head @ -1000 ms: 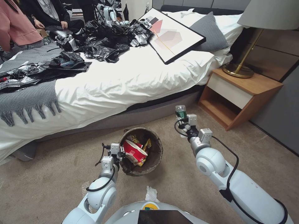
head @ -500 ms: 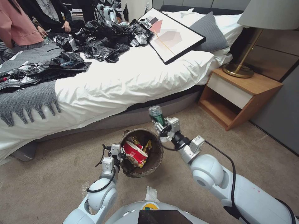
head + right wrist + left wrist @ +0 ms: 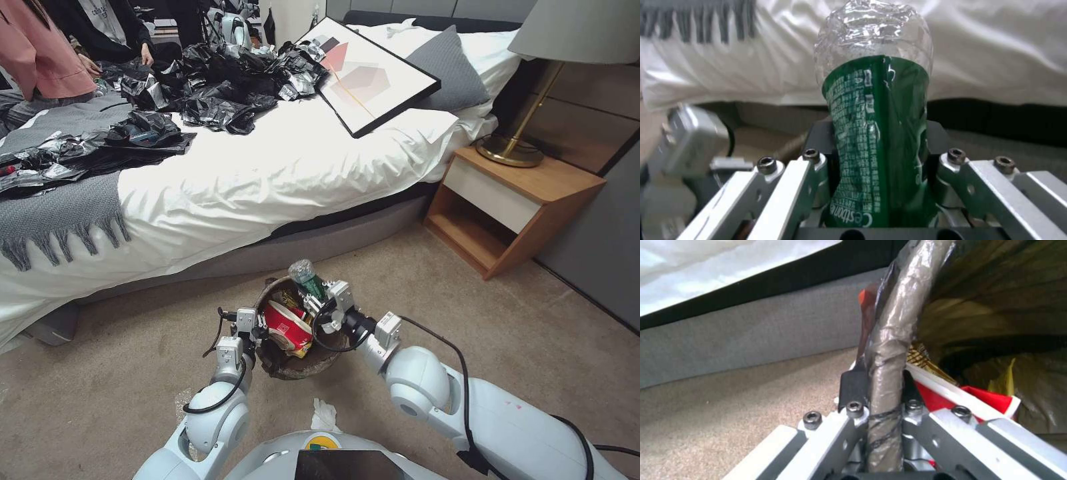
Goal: Pick up the trash bin, then pick up the garbage from the floor and place it into the trash bin.
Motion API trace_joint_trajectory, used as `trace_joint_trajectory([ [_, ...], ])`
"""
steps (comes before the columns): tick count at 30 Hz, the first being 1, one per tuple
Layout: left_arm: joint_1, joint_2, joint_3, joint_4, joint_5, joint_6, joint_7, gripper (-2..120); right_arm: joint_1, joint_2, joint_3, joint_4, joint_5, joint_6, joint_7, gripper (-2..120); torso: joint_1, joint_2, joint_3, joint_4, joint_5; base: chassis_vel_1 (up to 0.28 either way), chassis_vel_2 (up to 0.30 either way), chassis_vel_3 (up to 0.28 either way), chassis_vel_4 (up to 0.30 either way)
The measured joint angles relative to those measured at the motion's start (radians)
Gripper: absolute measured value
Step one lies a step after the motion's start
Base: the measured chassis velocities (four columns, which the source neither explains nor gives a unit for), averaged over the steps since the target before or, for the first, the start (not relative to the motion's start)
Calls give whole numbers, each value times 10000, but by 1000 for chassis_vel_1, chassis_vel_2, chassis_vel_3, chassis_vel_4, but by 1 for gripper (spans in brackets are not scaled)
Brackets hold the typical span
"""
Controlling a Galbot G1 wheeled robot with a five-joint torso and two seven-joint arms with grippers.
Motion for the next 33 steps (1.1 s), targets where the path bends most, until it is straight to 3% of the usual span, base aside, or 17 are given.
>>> trace_joint_trajectory([
  [3,26,1,-45,-51,1,-2,2,0,244,61,-703,-349,-118,2,6,29,0,0,0,0,1,0,0,0,0],
  [13,-2,-1,-55,-99,-25,-6,3,0,345,319,-1490,-1275,-526,102,29,30,0,0,0,-2,0,0,0,0,0],
  [24,-101,-36,-30,-37,-67,-10,0,0,449,373,-1662,-1807,-744,103,149,68,0,0,0,-1,0,0,0,0,0],
  [27,-175,-68,12,43,-81,-12,-2,0,366,316,-1499,-1599,-760,96,240,82,0,0,0,-1,1,0,0,0,0],
  [33,-205,-84,27,105,-93,-12,-2,0,192,235,-1121,-1093,-721,98,250,99,0,0,0,-2,1,0,0,0,0],
])
